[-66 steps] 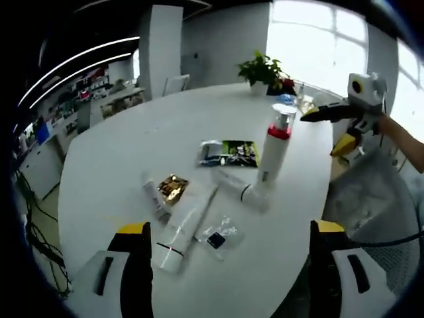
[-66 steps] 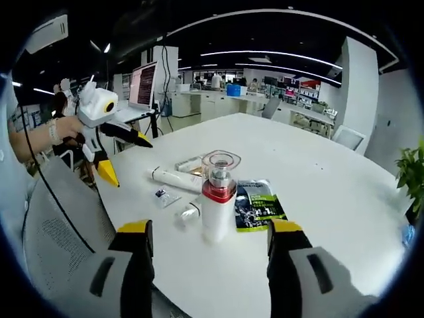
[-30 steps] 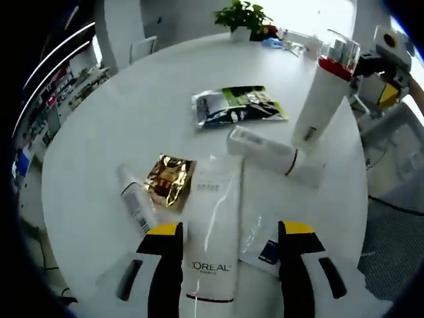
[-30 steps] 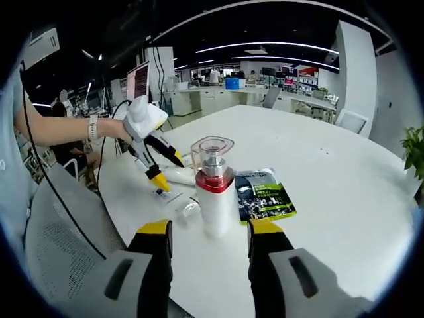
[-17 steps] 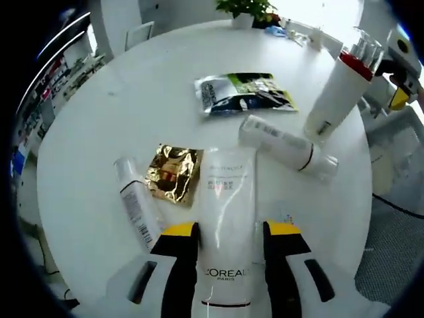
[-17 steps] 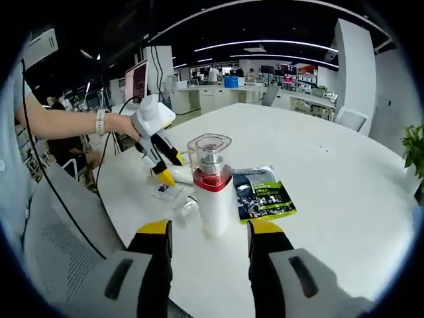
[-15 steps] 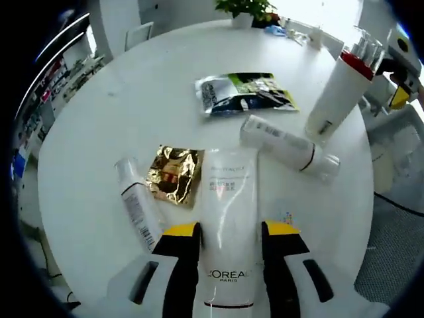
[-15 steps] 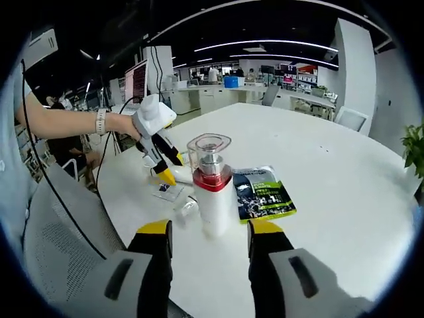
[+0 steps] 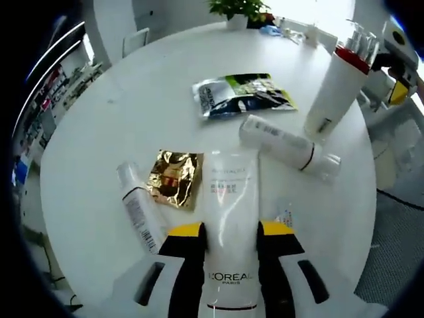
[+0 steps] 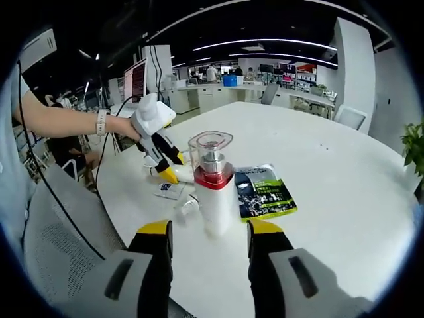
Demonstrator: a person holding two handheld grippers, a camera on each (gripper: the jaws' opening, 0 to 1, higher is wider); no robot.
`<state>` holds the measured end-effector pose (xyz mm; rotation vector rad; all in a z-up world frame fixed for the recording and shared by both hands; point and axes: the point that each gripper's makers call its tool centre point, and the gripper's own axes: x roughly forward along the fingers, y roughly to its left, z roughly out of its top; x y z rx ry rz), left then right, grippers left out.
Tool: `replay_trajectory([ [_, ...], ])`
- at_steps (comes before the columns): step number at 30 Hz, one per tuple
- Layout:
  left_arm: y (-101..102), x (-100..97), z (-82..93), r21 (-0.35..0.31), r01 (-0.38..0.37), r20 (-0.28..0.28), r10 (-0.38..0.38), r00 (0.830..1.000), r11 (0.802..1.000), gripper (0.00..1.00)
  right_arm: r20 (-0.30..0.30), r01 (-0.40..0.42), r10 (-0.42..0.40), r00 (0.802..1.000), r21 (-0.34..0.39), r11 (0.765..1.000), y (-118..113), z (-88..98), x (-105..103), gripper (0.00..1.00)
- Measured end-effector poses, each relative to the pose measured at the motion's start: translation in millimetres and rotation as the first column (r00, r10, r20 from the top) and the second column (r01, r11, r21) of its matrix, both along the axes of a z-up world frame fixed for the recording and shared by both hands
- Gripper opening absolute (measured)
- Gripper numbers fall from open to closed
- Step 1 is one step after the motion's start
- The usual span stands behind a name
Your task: Arrange the skincare products in the storage area until every visible bottle or jar stands upright without overlapping.
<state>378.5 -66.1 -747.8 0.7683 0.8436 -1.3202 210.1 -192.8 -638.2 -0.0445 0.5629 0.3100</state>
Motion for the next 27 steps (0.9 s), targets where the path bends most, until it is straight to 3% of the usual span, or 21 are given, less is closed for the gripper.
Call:
replay_trajectory([
  [3, 2.4, 4.1, 1.0, 0.0, -0.052, 0.02, 0.052, 0.998, 0.999, 0.24, -0.005, 0.0, 0.0, 1.0, -0.005, 1.0, 1.8, -0.8, -1.2, 0.44],
  [8, 9.1, 1.7, 6.6, -0.018, -0.043, 0.059, 0.044, 0.997, 0.999, 0.21, 0.001, 0.007, -0.007, 1.0, 0.03, 1.0, 7.1, 0.2, -3.4, 0.45],
  [12, 13.0, 0.3, 24.3, -0.103, -0.103, 0.047, 0.108, 0.993, 0.989, 0.2, 0.016, 0.017, -0.018, 1.0, 0.117, 0.993, 12.4, 4.1, -5.4, 0.43],
  [15, 18.5, -7.7, 41.4, -0.156, -0.116, 0.049, 0.125, 0.991, 0.981, 0.2, 0.01, 0.028, -0.03, 1.0, 0.126, 0.992, 13.2, 2.6, -6.1, 0.4],
  [18, 21.3, -16.5, 56.1, -0.206, -0.119, 0.063, 0.134, 0.989, 0.971, 0.21, 0.039, 0.029, -0.037, 0.999, 0.183, 0.983, 19.0, 9.6, -5.1, 0.34],
  [23, 19.9, -39.2, 80.8, -0.286, -0.137, 0.03, 0.152, 0.988, 0.948, 0.21, 0.098, 0.04, -0.071, 0.993, 0.29, 0.956, 26.7, 29.3, -0.9, 0.26],
  [24, 15.4, -47.6, 87.4, -0.315, -0.103, 0.045, 0.124, 0.991, 0.944, 0.21, 0.114, 0.032, -0.072, 0.991, 0.317, 0.948, 30.0, 33.6, 0.1, 0.24],
  [27, 10.3, -63.8, 96.8, -0.335, -0.081, 0.055, 0.106, 0.993, 0.939, 0.21, 0.112, 0.019, -0.075, 0.991, 0.434, 0.901, 45.5, 41.3, 0.1, 0.24],
])
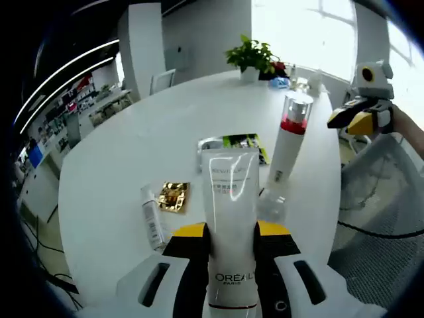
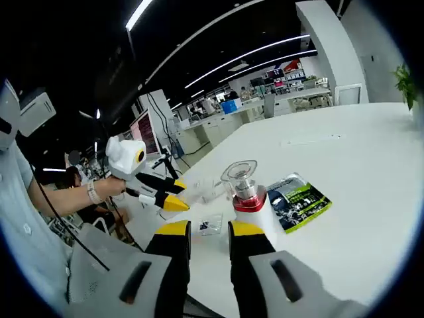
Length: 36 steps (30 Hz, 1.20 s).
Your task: Arrange the skincare products in the storage area until every visible bottle or jar stands upright without overlapping.
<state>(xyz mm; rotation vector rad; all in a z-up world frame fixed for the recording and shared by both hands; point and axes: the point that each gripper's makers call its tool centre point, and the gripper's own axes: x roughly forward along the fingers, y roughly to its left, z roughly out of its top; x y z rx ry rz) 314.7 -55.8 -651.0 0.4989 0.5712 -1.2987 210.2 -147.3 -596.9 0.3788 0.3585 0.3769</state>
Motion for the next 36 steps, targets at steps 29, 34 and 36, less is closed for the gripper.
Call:
replay_trajectory([
  [29, -69.2, -88.3, 49.1, -0.151, 0.219, 0.22, -0.184, 0.958, 0.964, 0.22, 0.001, 0.152, -0.171, 0.985, 0.452, 0.879, 5.9, 13.5, 20.3, 0.12],
  [34, -73.9, -88.4, 47.5, -0.148, 0.234, 0.238, -0.195, 0.952, 0.961, 0.25, 0.026, 0.142, -0.163, 0.986, 0.368, 0.919, 6.3, 19.1, 19.0, 0.08],
  [36, -75.0, -88.6, 47.6, -0.154, 0.252, 0.238, -0.212, 0.948, 0.955, 0.26, 0.056, 0.127, -0.148, 0.987, 0.278, 0.952, 5.9, 22.0, 19.4, 0.08],
])
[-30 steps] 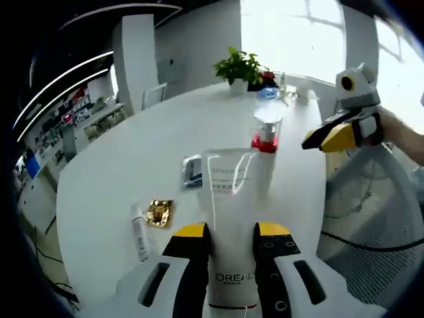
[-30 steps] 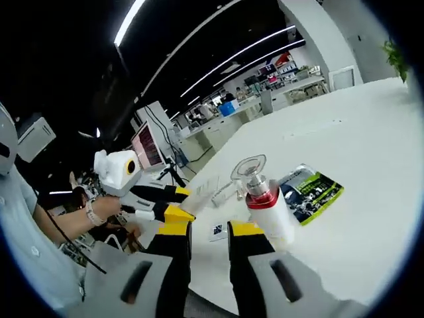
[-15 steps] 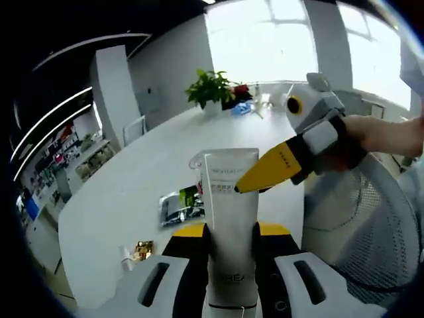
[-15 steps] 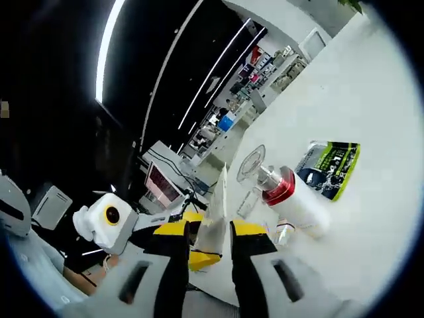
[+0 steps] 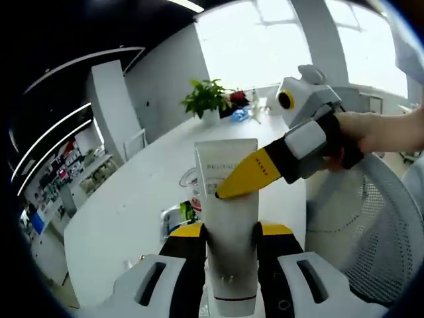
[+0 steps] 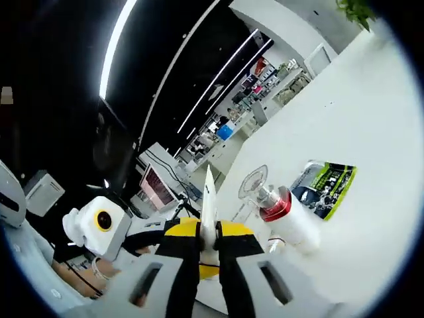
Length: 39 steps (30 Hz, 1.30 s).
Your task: Arrange the skincare products in the storage area until every visible bottle or jar stands upright without overlapping.
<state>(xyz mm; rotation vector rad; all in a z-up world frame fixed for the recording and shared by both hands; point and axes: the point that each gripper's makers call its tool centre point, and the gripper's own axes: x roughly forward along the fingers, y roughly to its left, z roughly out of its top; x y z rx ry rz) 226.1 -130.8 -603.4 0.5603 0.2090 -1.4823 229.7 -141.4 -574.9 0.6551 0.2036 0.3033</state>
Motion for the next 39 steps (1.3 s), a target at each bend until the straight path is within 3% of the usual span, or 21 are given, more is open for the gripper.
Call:
replay_trajectory([
  [5, 0.4, -2.6, 4.8, -0.015, 0.082, -0.054, -0.082, 0.995, 0.997, 0.27, 0.017, -0.091, 0.094, 0.995, -0.13, 0.987, 0.2, 9.0, 0.7, 0.06],
  [7, 1.0, -3.9, 5.9, -0.02, 0.097, -0.095, -0.099, 0.991, 0.995, 0.27, 0.014, -0.141, 0.147, 0.989, -0.201, 0.969, 2.2, 11.7, 1.0, 0.06],
  [11, 3.3, -5.7, 4.5, -0.023, 0.141, -0.157, -0.143, 0.977, 0.99, 0.26, 0.026, -0.257, 0.28, 0.96, -0.324, 0.911, 11.7, 19.4, 0.1, 0.06],
  [15, 4.8, -12.1, 1.3, -0.052, 0.202, -0.236, -0.209, 0.949, 0.978, 0.24, 0.027, -0.362, 0.415, 0.909, -0.442, 0.821, 20.5, 21.7, -2.7, 0.06],
  [16, 4.6, -12.4, -0.3, -0.054, 0.215, -0.239, -0.222, 0.945, 0.975, 0.24, 0.006, -0.378, 0.423, 0.906, -0.438, 0.816, 20.9, 20.3, -2.4, 0.06],
  [17, 5.0, -14.7, -1.1, -0.055, 0.228, -0.247, -0.235, 0.94, 0.972, 0.24, 0.004, -0.428, 0.489, 0.872, -0.478, 0.767, 27.0, 20.9, -4.7, 0.06],
  [19, 4.6, -18.7, -0.6, -0.076, 0.256, -0.243, -0.266, 0.933, 0.964, 0.23, -0.018, -0.48, 0.546, 0.838, -0.5, 0.72, 34.5, 21.2, -6.0, 0.06],
  [21, 4.6, -23.0, -0.4, -0.096, 0.264, -0.276, -0.28, 0.92, 0.96, 0.22, -0.021, -0.522, 0.603, 0.797, -0.526, 0.671, 42.0, 22.4, -8.5, 0.06],
  [22, 4.5, -22.3, -1.4, -0.097, 0.254, -0.285, -0.271, 0.919, 0.962, 0.21, -0.032, -0.534, 0.612, 0.79, -0.527, 0.661, 42.8, 21.5, -8.5, 0.06],
  [23, 5.1, -23.0, -2.3, -0.103, 0.25, -0.289, -0.27, 0.918, 0.963, 0.2, -0.039, -0.545, 0.634, 0.773, -0.552, 0.631, 43.9, 20.9, -8.1, 0.06],
  [24, 5.0, -22.8, -2.8, -0.11, 0.245, -0.288, -0.267, 0.92, 0.963, 0.2, -0.046, -0.548, 0.632, 0.773, -0.55, 0.63, 44.2, 20.7, -6.7, 0.06],
  [27, 5.7, -20.2, -4.0, -0.123, 0.209, -0.315, -0.238, 0.919, 0.97, 0.18, -0.072, -0.574, 0.667, 0.742, -0.582, 0.576, 47.2, 18.3, -5.5, 0.07],
  [30, 6.4, -21.1, -9.3, -0.098, 0.212, -0.317, -0.232, 0.919, 0.972, 0.15, -0.142, -0.616, 0.702, 0.698, -0.619, 0.487, 54.1, 10.0, -7.0, 0.08],
  [32, 6.8, -17.8, -14.7, -0.068, 0.209, -0.29, -0.219, 0.932, 0.976, 0.13, -0.191, -0.64, 0.716, 0.672, -0.636, 0.431, 56.6, 5.2, -5.8, 0.1],
  [33, 6.7, -17.5, -15.9, -0.062, 0.207, -0.294, -0.216, 0.931, 0.976, 0.12, -0.214, -0.653, 0.716, 0.664, -0.634, 0.415, 56.8, 3.8, -5.1, 0.11],
  [34, 6.7, -16.2, -16.8, -0.063, 0.201, -0.294, -0.211, 0.932, 0.978, 0.12, -0.243, -0.66, 0.721, 0.649, -0.651, 0.375, 56.8, 2.7, -3.0, 0.12],
  [35, 6.9, -14.7, -17.0, -0.064, 0.198, -0.295, -0.208, 0.932, 0.978, 0.11, -0.256, -0.663, 0.724, 0.641, -0.659, 0.354, 56.8, 2.1, -2.5, 0.12],
  [36, 6.5, -13.1, -16.8, -0.063, 0.192, -0.303, -0.202, 0.931, 0.979, 0.11, -0.296, -0.667, 0.719, 0.629, -0.681, 0.302, 54.1, 0.2, 1.6, 0.13],
  [37, 5.9, -11.2, -16.6, -0.064, 0.185, -0.309, -0.196, 0.931, 0.981, 0.11, -0.323, -0.677, 0.716, 0.619, -0.681, 0.278, 53.8, -1.0, 2.5, 0.13],
  [38, 5.4, -9.8, -16.9, -0.062, 0.184, -0.305, -0.194, 0.932, 0.981, 0.1, -0.369, -0.691, 0.716, 0.593, -0.689, 0.217, 54.8, -3.1, 2.3, 0.13],
  [39, 4.6, -8.2, -17.3, -0.058, 0.183, -0.3, -0.191, 0.934, 0.981, 0.1, -0.405, -0.705, 0.71, 0.576, -0.686, 0.18, 53.9, -5.2, 2.9, 0.13],
])
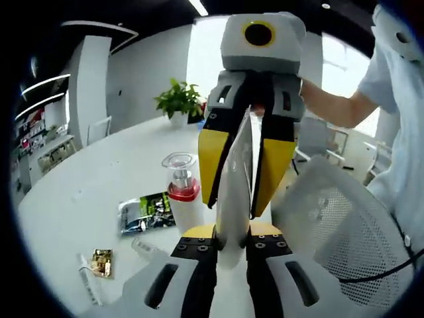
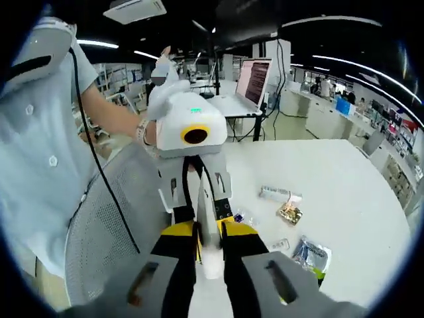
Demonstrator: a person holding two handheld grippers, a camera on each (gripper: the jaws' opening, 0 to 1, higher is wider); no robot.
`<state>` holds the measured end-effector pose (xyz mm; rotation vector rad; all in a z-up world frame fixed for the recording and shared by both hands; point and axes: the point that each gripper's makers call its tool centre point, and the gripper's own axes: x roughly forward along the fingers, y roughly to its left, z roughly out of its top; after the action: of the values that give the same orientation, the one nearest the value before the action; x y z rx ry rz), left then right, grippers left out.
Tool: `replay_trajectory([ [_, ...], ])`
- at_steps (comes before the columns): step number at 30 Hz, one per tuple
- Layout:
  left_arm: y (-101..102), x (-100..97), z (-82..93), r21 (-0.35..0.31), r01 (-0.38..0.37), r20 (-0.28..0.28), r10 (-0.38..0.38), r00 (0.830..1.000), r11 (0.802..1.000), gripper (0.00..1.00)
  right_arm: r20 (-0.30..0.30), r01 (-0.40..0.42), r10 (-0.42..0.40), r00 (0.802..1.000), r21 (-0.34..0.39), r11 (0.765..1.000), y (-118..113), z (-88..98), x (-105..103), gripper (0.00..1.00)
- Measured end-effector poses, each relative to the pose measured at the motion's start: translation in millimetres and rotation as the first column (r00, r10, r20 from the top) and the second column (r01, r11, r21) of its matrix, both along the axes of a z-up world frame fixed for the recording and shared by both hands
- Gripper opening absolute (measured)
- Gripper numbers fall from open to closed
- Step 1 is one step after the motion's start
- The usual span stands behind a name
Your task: Arrange the skincare products in the storage area until every visible bottle or jar stands upright without overlapping.
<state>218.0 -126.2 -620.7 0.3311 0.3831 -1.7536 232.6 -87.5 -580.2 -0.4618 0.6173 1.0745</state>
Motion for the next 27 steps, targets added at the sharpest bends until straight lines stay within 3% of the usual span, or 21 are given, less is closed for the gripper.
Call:
replay_trajectory([
  [3, -2.6, 5.6, -0.9, 0.012, -0.002, 0.019, 0.002, 1.0, 1.0, 0.1, -0.041, -0.077, 0.072, 0.997, -0.136, 0.988, -3.7, -3.9, 5.5, 0.13],
  [7, -2.9, 12.3, -1.9, 0.018, -0.015, 0.032, 0.014, 0.999, 1.0, 0.1, -0.076, -0.139, 0.126, 0.989, -0.213, 0.967, -4.2, -2.6, 11.0, 0.13],
  [10, -2.2, 17.3, -7.8, 0.034, -0.016, 0.038, 0.015, 0.999, 0.999, 0.1, -0.1, -0.185, 0.162, 0.982, -0.292, 0.938, -6.9, -2.1, 15.9, 0.13],
  [15, -9.5, 30.1, -13.5, 0.044, -0.032, 0.049, 0.03, 0.998, 0.999, 0.1, -0.127, -0.217, 0.182, 0.975, -0.359, 0.908, -11.2, -7.9, 26.4, 0.11],
  [18, -13.7, 38.4, -15.4, 0.042, -0.027, 0.036, 0.026, 0.999, 0.999, 0.1, -0.148, -0.209, 0.165, 0.975, -0.369, 0.906, -15.2, -10.3, 34.3, 0.11],
  [21, -20.0, 49.8, -16.4, 0.034, -0.039, 0.07, 0.037, 0.997, 0.999, 0.1, -0.146, -0.202, 0.155, 0.977, -0.404, 0.892, -20.5, -11.7, 41.8, 0.1],
  [23, -24.2, 55.1, -16.1, 0.04, -0.039, 0.064, 0.037, 0.997, 0.998, 0.1, -0.155, -0.2, 0.148, 0.977, -0.423, 0.884, -24.9, -11.8, 47.2, 0.1],
  [27, -28.6, 59.3, -15.9, 0.038, -0.025, 0.066, 0.022, 0.998, 0.999, 0.1, -0.182, -0.198, 0.13, 0.975, -0.424, 0.884, -32.5, -11.5, 54.6, 0.1],
])
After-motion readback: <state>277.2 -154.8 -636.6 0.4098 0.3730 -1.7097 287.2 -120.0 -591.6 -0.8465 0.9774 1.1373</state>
